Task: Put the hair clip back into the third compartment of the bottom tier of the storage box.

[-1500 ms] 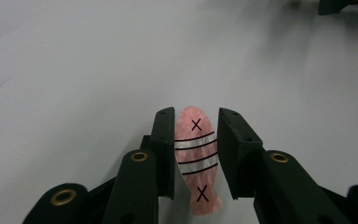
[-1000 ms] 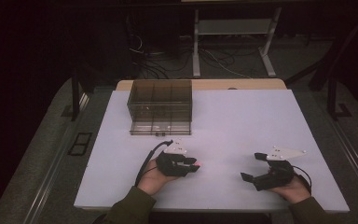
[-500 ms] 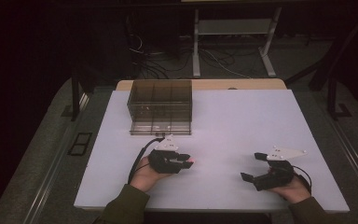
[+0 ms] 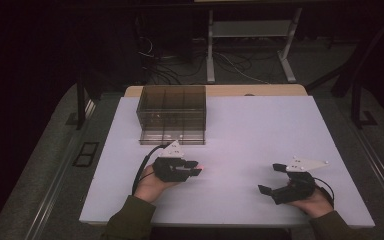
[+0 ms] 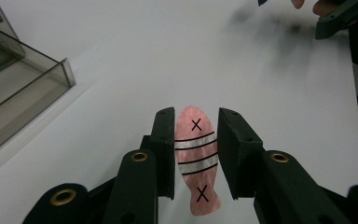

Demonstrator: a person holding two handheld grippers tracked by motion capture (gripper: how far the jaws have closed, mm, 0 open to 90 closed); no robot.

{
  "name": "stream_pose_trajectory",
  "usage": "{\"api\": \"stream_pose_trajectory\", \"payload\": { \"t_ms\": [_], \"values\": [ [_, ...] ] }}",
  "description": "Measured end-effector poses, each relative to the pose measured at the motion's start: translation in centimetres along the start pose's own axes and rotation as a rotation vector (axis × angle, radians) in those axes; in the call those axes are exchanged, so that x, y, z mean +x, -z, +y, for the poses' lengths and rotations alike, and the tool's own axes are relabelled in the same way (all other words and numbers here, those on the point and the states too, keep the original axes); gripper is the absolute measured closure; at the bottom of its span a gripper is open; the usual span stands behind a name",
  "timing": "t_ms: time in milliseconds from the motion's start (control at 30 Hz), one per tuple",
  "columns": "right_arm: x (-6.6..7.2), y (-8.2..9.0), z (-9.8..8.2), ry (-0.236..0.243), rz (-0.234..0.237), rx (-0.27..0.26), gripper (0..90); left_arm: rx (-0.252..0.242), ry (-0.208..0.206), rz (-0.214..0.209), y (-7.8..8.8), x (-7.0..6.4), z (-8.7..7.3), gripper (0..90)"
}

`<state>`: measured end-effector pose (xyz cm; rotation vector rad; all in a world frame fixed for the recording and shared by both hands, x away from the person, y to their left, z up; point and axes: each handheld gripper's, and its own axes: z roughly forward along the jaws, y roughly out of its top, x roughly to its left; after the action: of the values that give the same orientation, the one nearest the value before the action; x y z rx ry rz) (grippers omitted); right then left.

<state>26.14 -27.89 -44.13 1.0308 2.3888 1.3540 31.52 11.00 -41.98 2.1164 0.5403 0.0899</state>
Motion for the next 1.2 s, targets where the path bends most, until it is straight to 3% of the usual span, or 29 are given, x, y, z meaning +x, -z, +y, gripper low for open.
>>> {"api": "stream_pose_trajectory", "payload": {
  "t_ms": [600,833,1200],
  "values": [
    [0.0,0.0,0.0,-0.001,-0.001,0.001,2.1,-0.045,0.026,0.064,1.4,2.0,-0.1,67.1],
    [0.0,0.0,0.0,-0.003,-0.005,-0.001,2.1,-0.083,0.000,0.048,1.6,2.9,1.3,67.0],
    [0.0,0.0,0.0,-0.004,-0.006,0.001,2.1,-0.100,0.006,0.043,1.5,4.7,3.1,67.0]
  ]
}}
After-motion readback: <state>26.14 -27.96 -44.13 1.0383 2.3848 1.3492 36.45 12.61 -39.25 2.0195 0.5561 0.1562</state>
